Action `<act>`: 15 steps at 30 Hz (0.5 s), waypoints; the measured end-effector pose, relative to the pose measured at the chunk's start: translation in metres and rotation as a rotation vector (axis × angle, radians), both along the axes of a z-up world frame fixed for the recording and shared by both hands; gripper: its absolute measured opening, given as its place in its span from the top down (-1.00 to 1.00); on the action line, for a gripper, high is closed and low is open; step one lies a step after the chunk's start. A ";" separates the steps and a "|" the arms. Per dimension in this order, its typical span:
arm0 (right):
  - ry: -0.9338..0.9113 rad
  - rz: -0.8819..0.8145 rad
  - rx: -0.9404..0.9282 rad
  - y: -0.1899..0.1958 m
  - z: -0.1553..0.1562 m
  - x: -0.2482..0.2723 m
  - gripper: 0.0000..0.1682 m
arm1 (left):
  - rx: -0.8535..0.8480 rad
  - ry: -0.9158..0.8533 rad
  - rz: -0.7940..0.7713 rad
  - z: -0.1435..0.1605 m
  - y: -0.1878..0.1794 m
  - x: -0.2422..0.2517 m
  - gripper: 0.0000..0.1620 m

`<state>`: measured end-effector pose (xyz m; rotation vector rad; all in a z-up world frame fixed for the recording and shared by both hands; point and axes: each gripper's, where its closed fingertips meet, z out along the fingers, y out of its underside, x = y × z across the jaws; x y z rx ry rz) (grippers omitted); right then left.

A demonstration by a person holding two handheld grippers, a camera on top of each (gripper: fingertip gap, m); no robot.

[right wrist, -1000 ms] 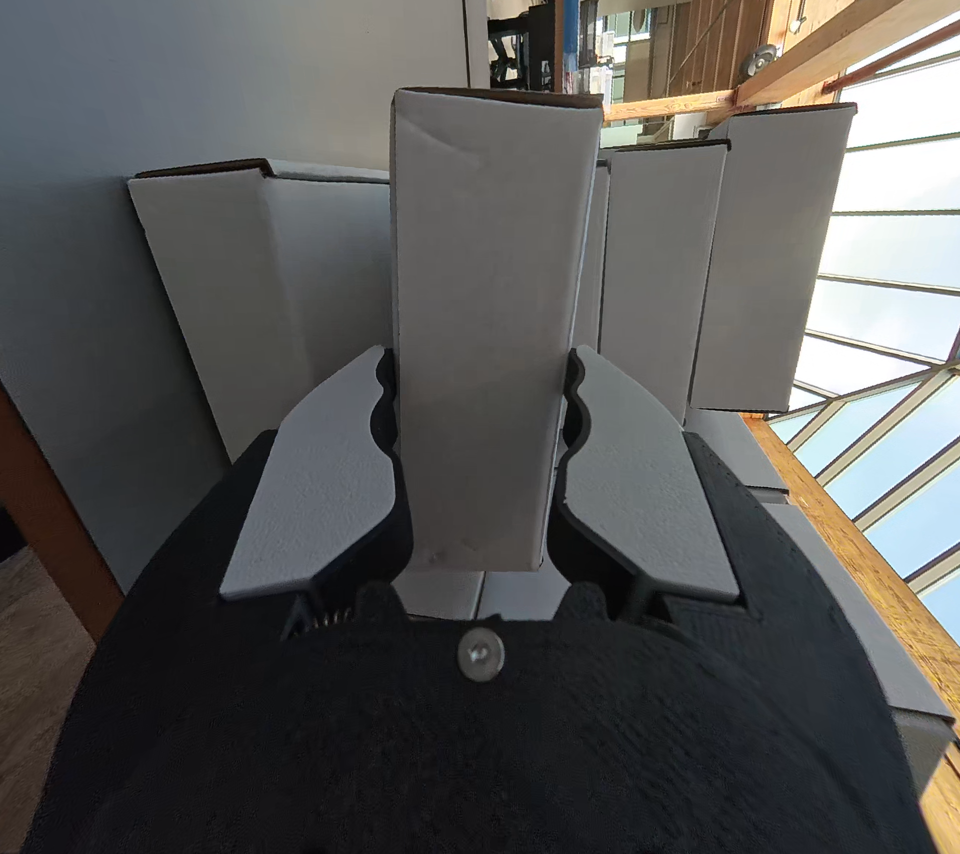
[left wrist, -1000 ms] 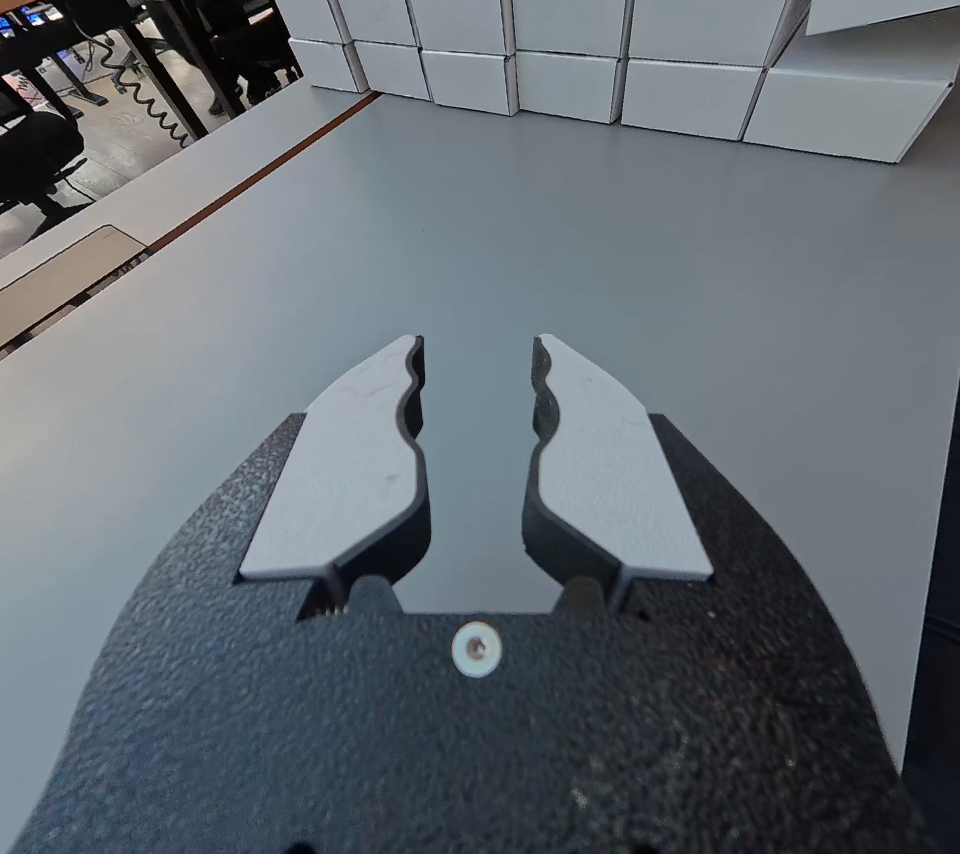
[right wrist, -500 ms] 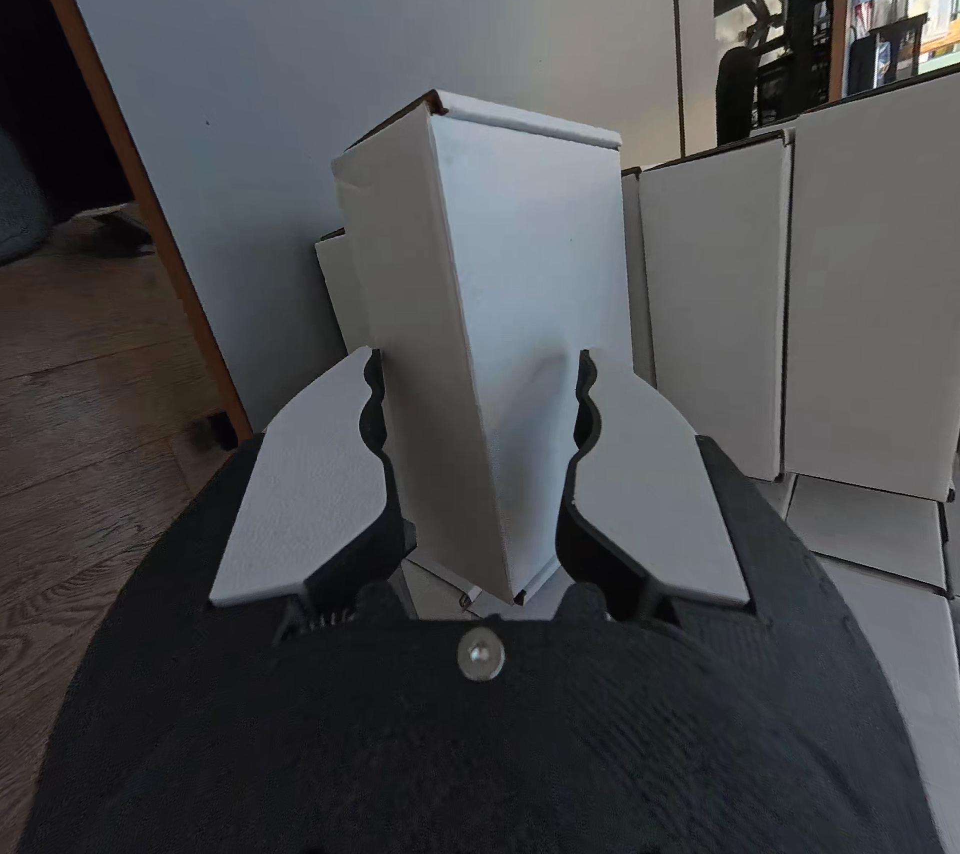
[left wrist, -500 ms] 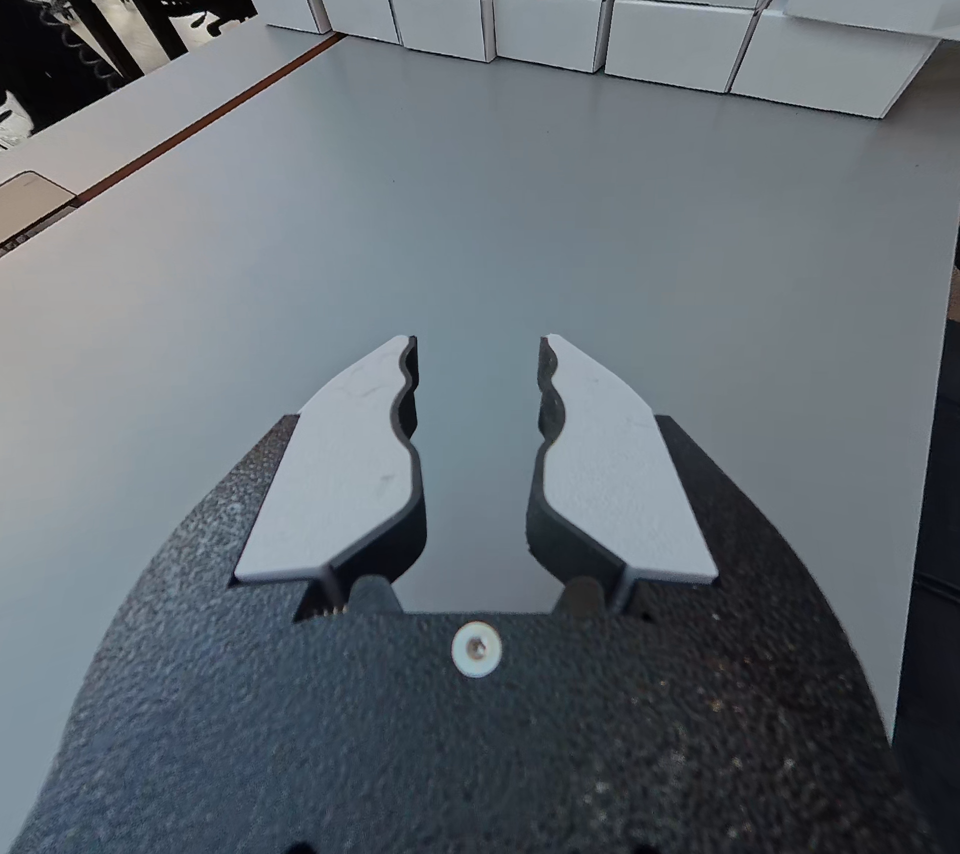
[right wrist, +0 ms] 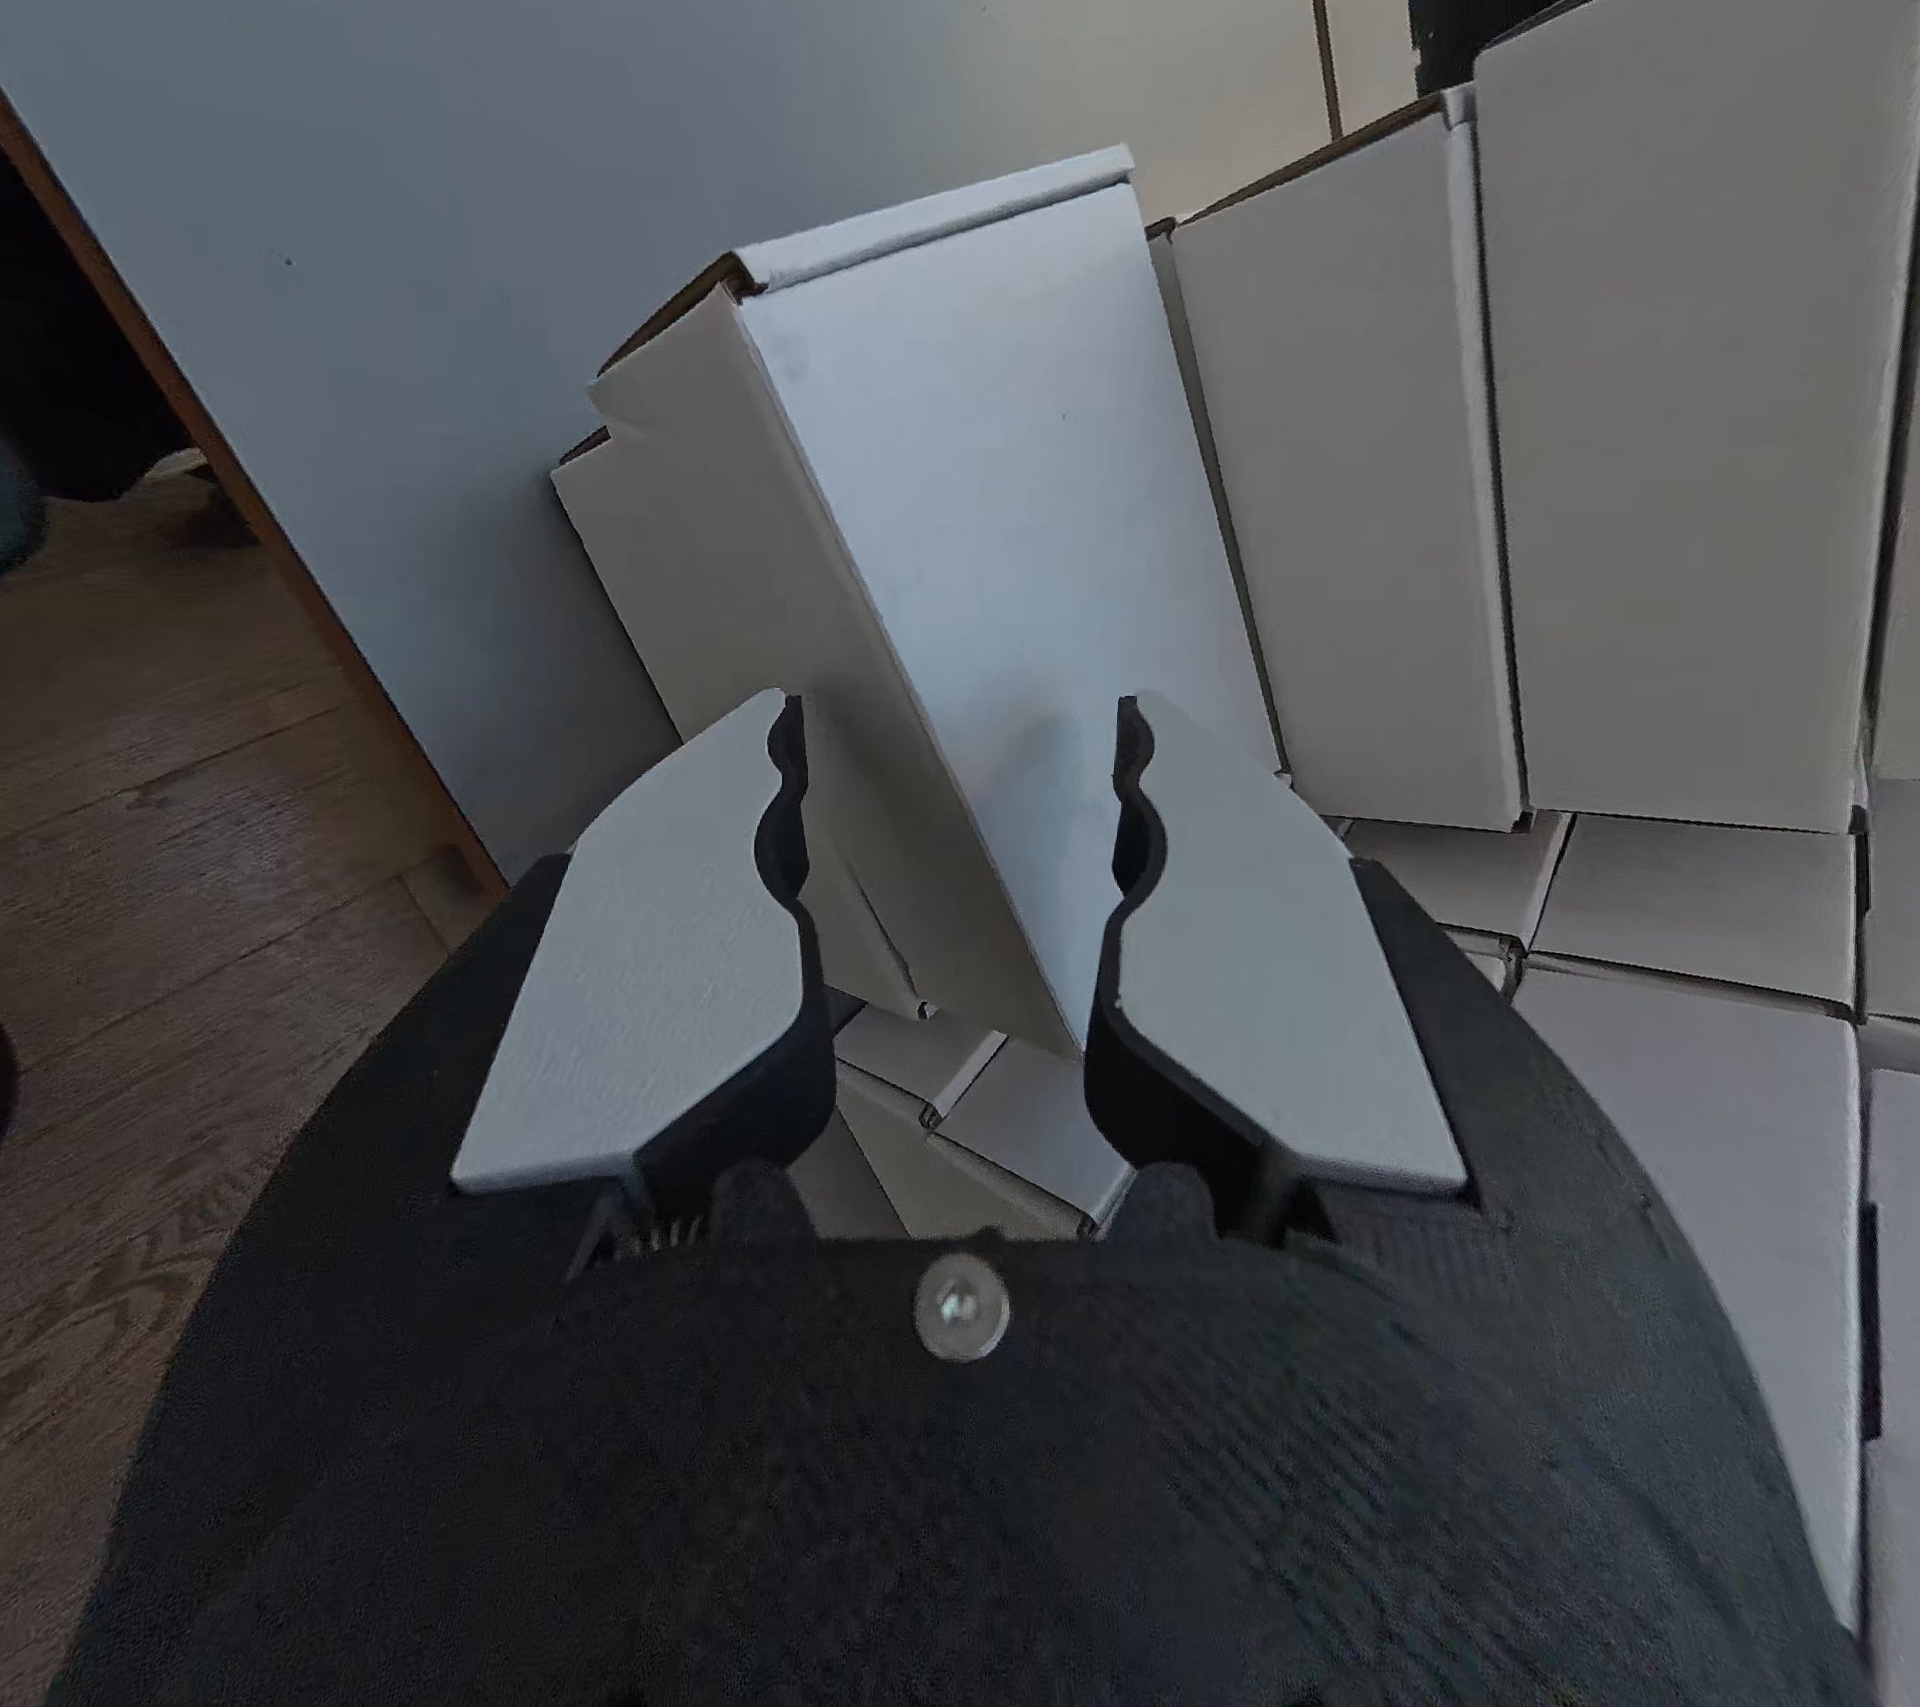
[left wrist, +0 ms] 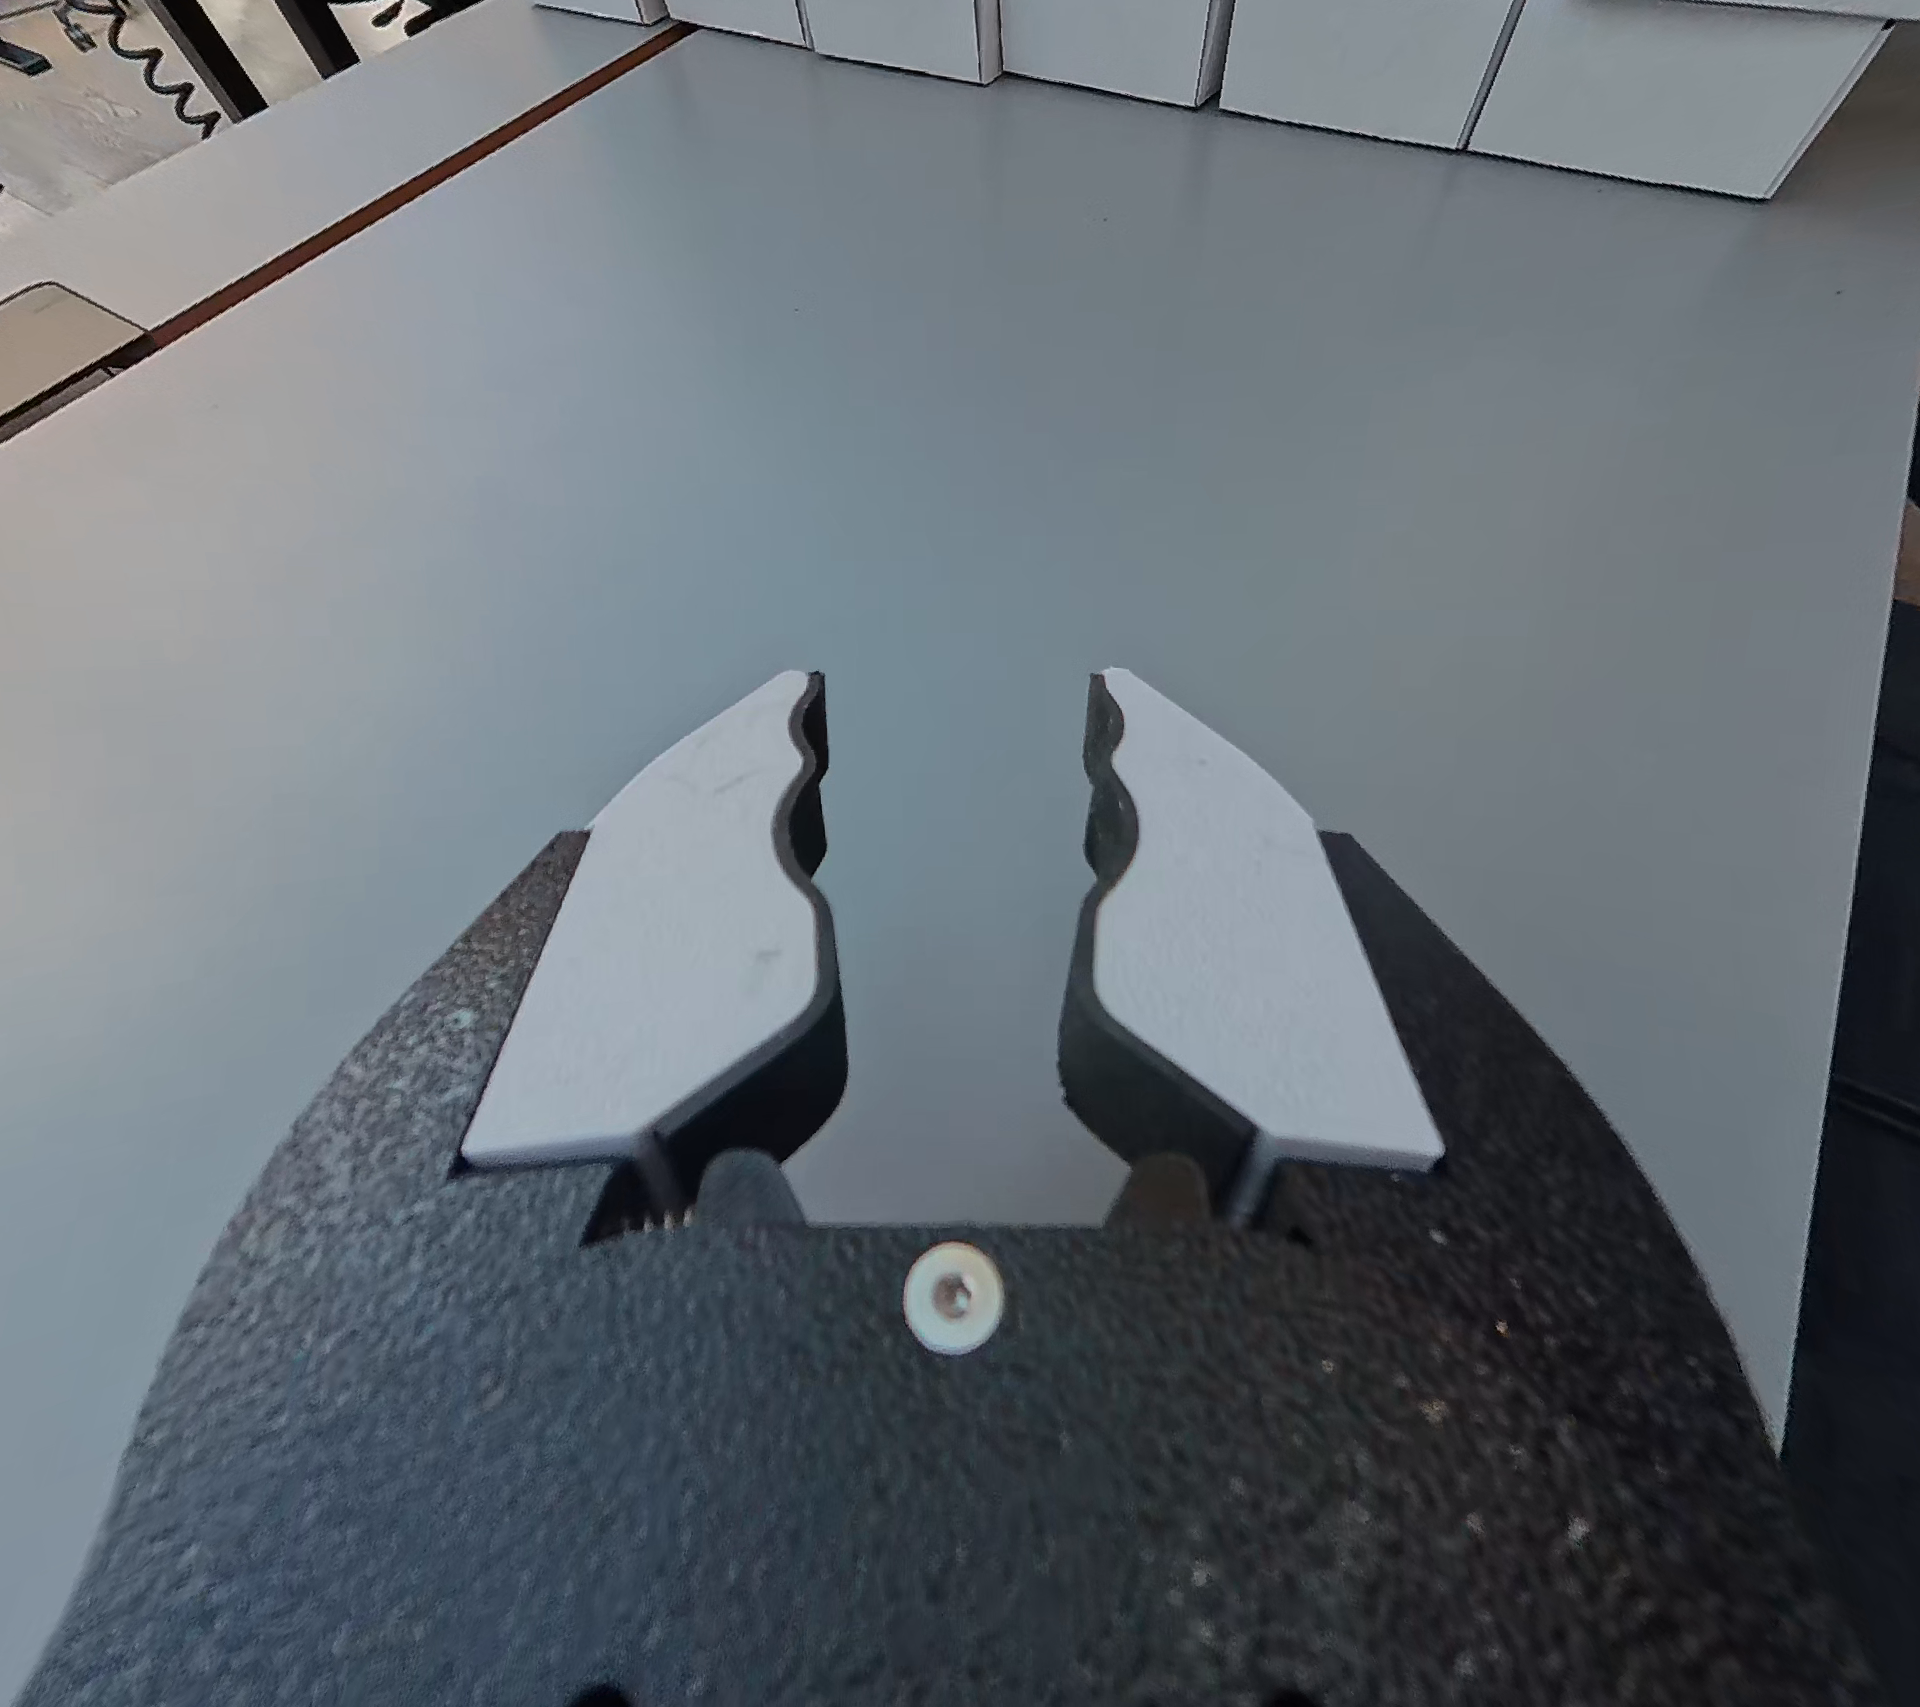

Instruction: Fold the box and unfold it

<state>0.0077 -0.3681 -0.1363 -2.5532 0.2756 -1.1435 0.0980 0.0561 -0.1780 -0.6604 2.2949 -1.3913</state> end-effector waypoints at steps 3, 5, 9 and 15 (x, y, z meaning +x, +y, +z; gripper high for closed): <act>-0.030 0.032 0.164 0.023 0.020 -0.008 0.33 | -0.041 -0.018 0.038 0.010 0.014 0.006 0.40; -0.049 0.021 0.228 0.034 0.031 -0.010 0.33 | -0.065 -0.048 0.120 0.024 0.038 0.020 0.39; -0.125 -0.012 0.417 0.081 0.072 -0.018 0.37 | 0.076 -0.207 0.378 0.059 0.134 0.075 0.35; 0.165 0.078 0.660 0.196 0.044 -0.026 0.41 | 0.678 -0.527 0.641 0.093 0.321 0.171 0.29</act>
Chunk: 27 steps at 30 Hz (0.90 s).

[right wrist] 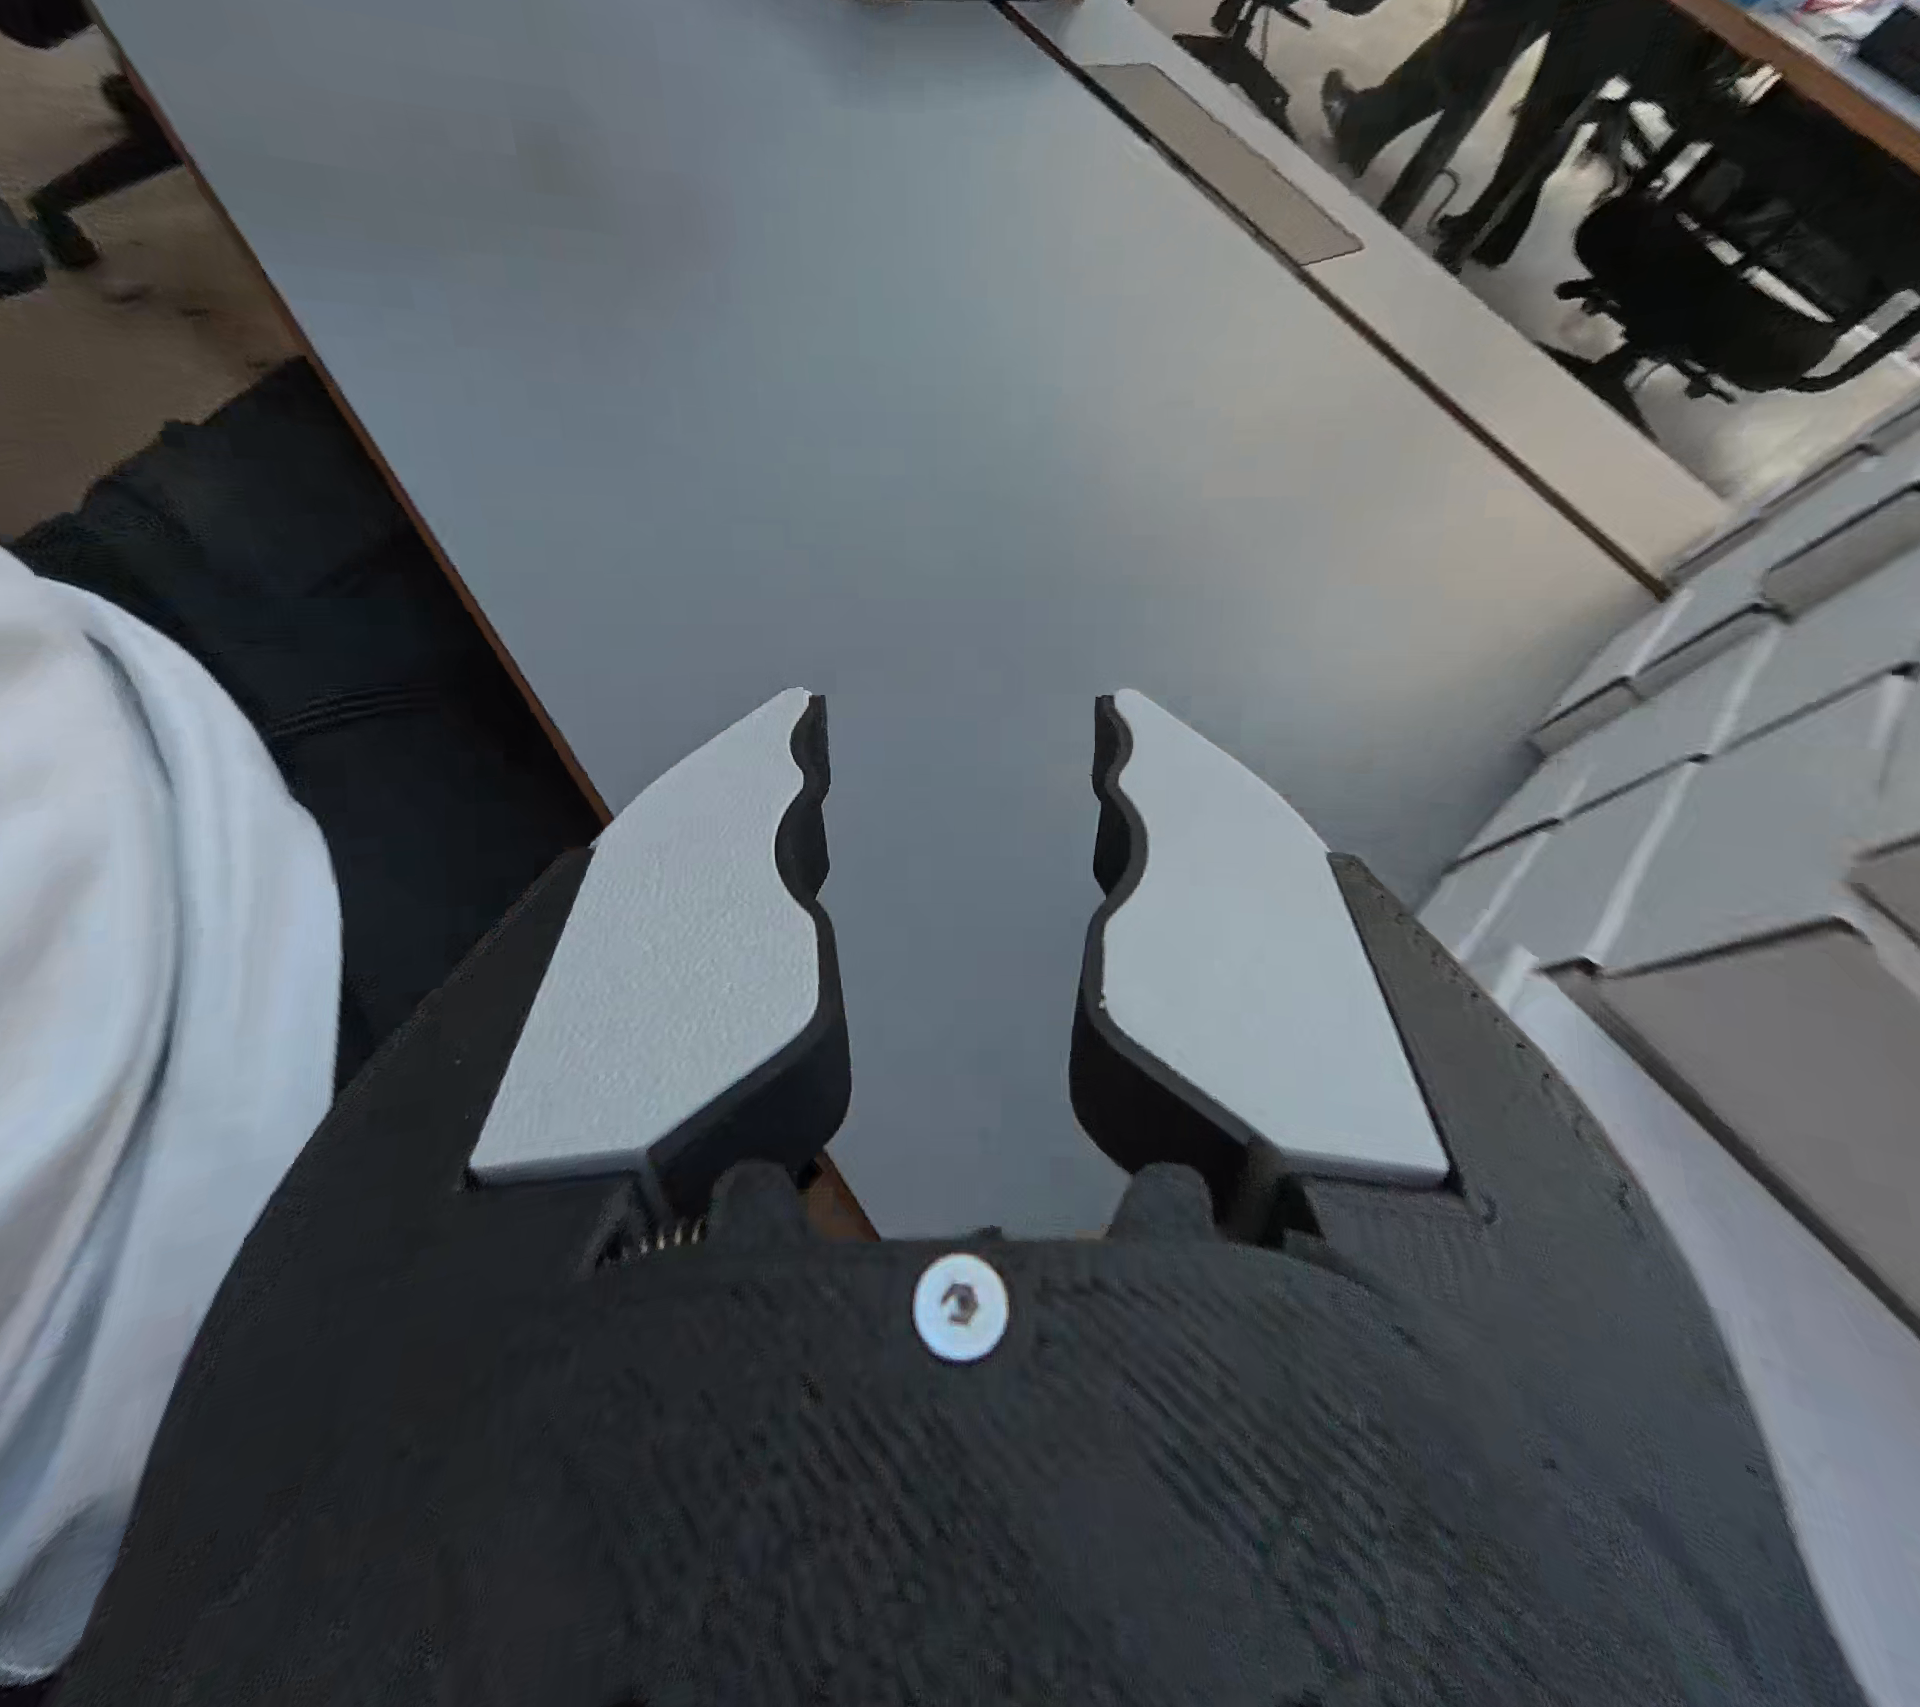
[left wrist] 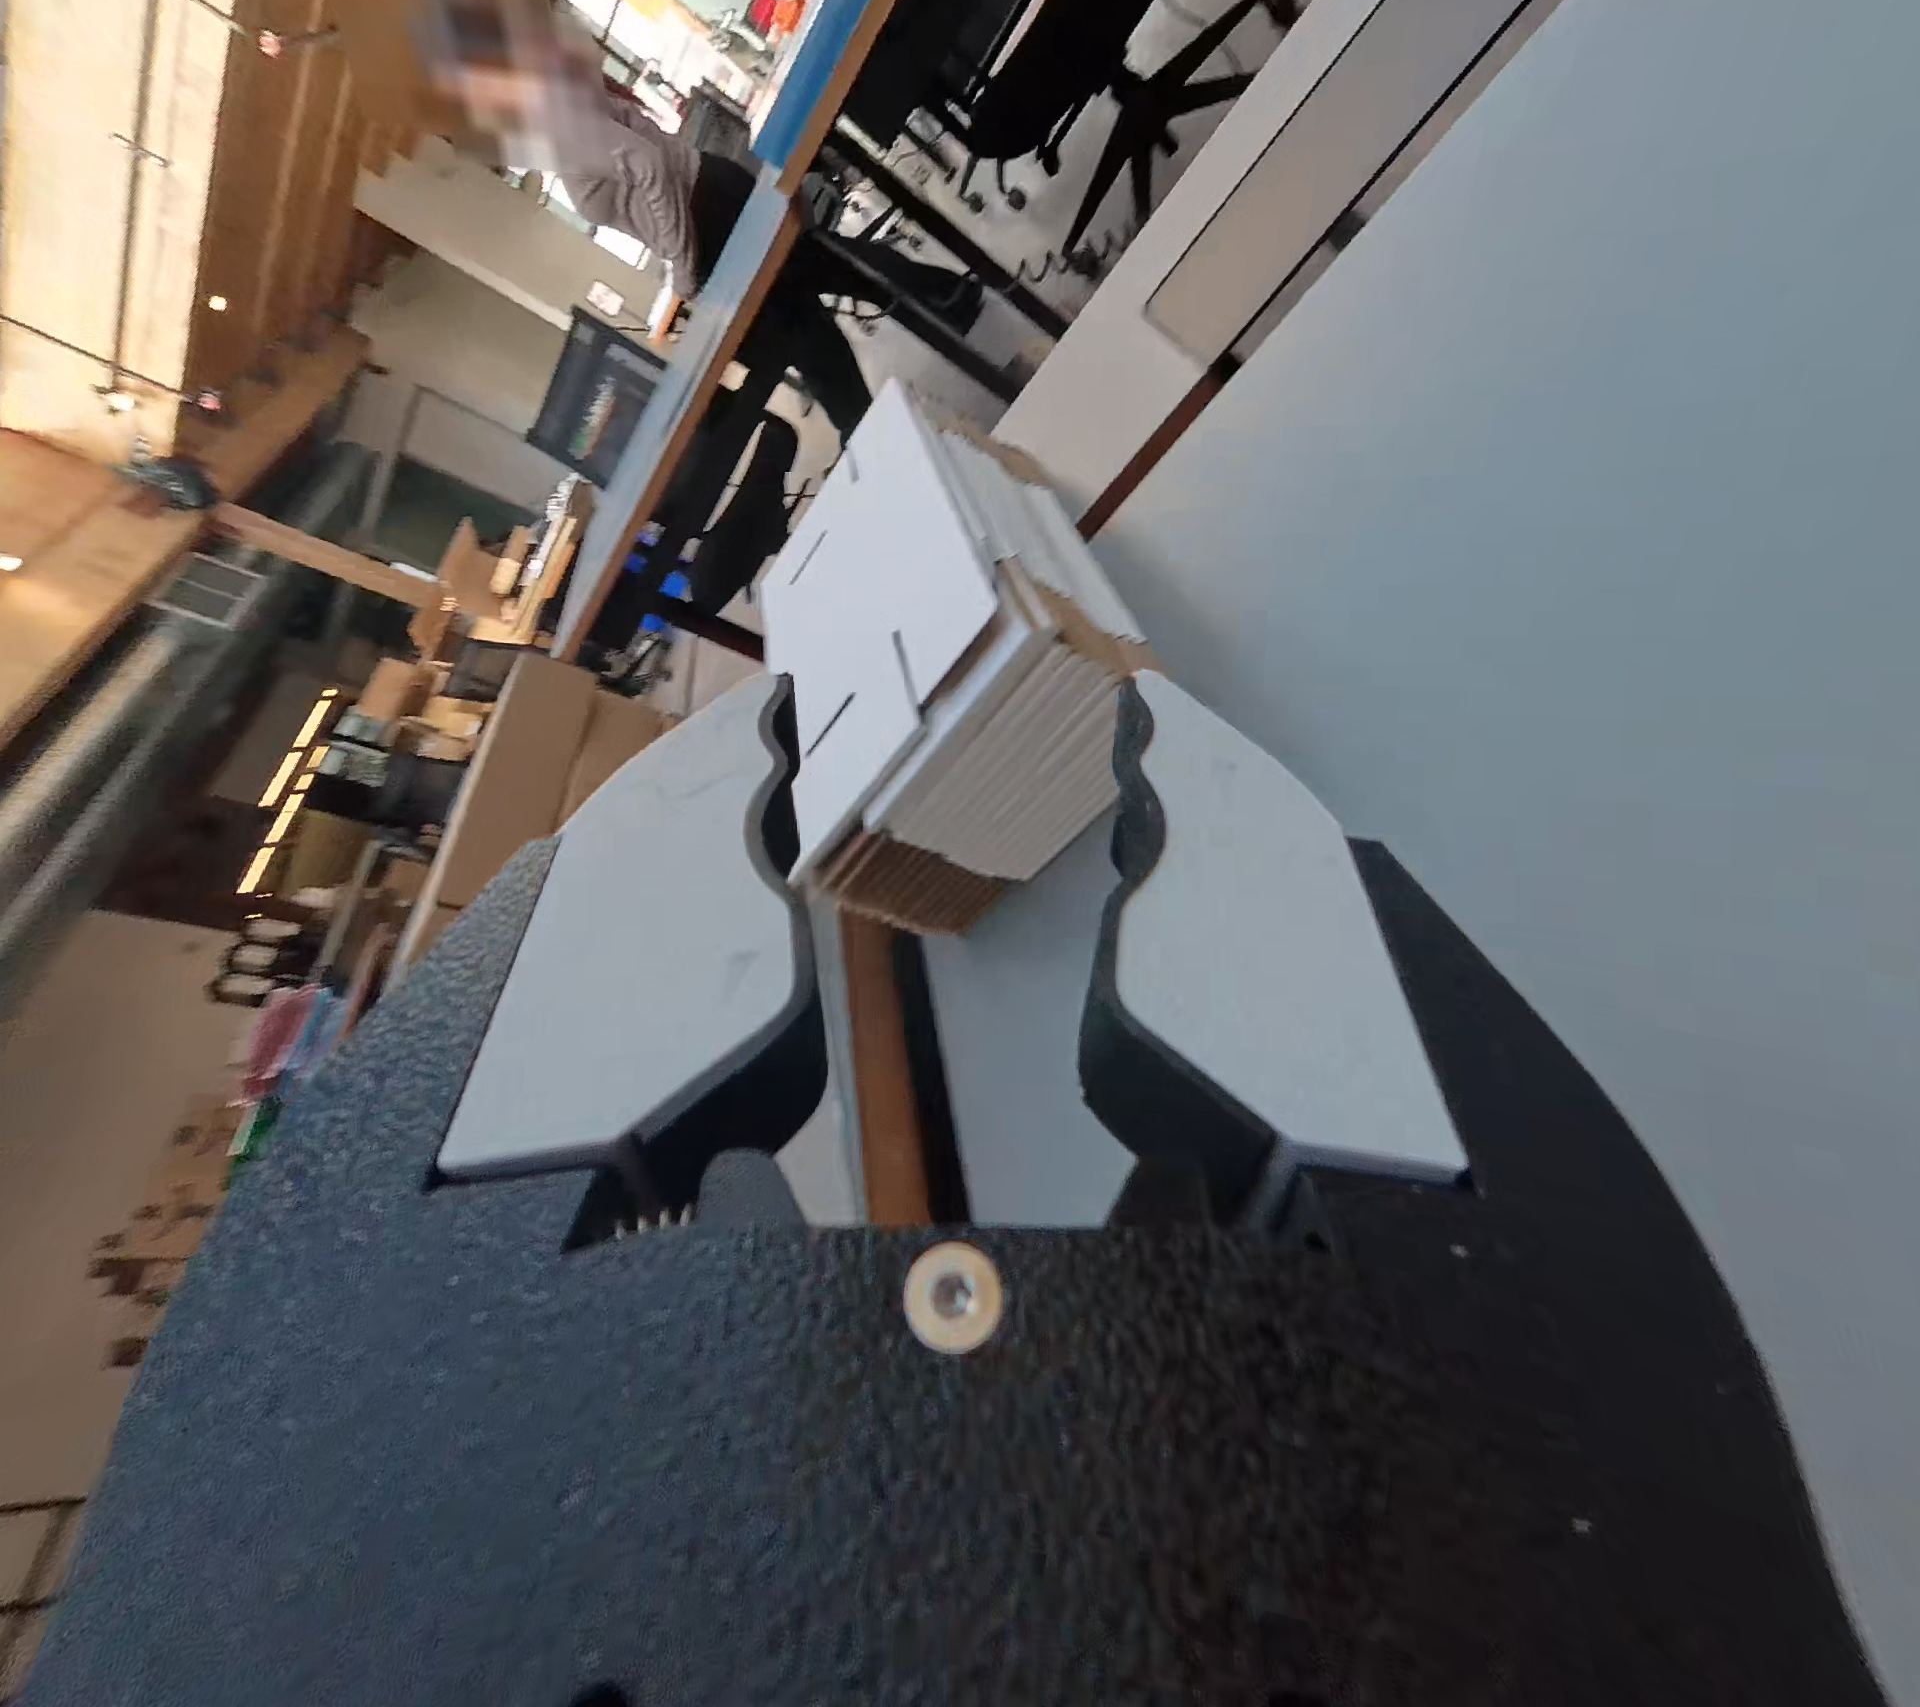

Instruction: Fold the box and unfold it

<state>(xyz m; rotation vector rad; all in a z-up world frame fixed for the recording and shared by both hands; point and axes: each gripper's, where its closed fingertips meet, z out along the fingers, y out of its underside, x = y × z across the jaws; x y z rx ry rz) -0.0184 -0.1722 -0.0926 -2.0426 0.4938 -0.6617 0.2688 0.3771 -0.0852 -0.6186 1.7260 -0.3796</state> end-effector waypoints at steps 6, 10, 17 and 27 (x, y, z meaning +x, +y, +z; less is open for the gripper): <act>0.101 0.134 0.015 0.065 -0.038 0.017 0.39 | 0.277 -0.004 -0.058 -0.008 0.061 0.042 0.35; 0.153 0.156 0.051 0.085 -0.041 0.037 0.39 | 0.295 0.045 -0.148 -0.015 0.056 0.068 0.34; 0.193 0.184 0.051 0.103 -0.048 0.061 0.36 | 0.391 0.124 -0.271 -0.033 0.046 0.101 0.35; 0.238 0.200 0.046 0.103 -0.054 0.074 0.33 | 0.528 0.248 -0.337 -0.047 0.049 0.118 0.48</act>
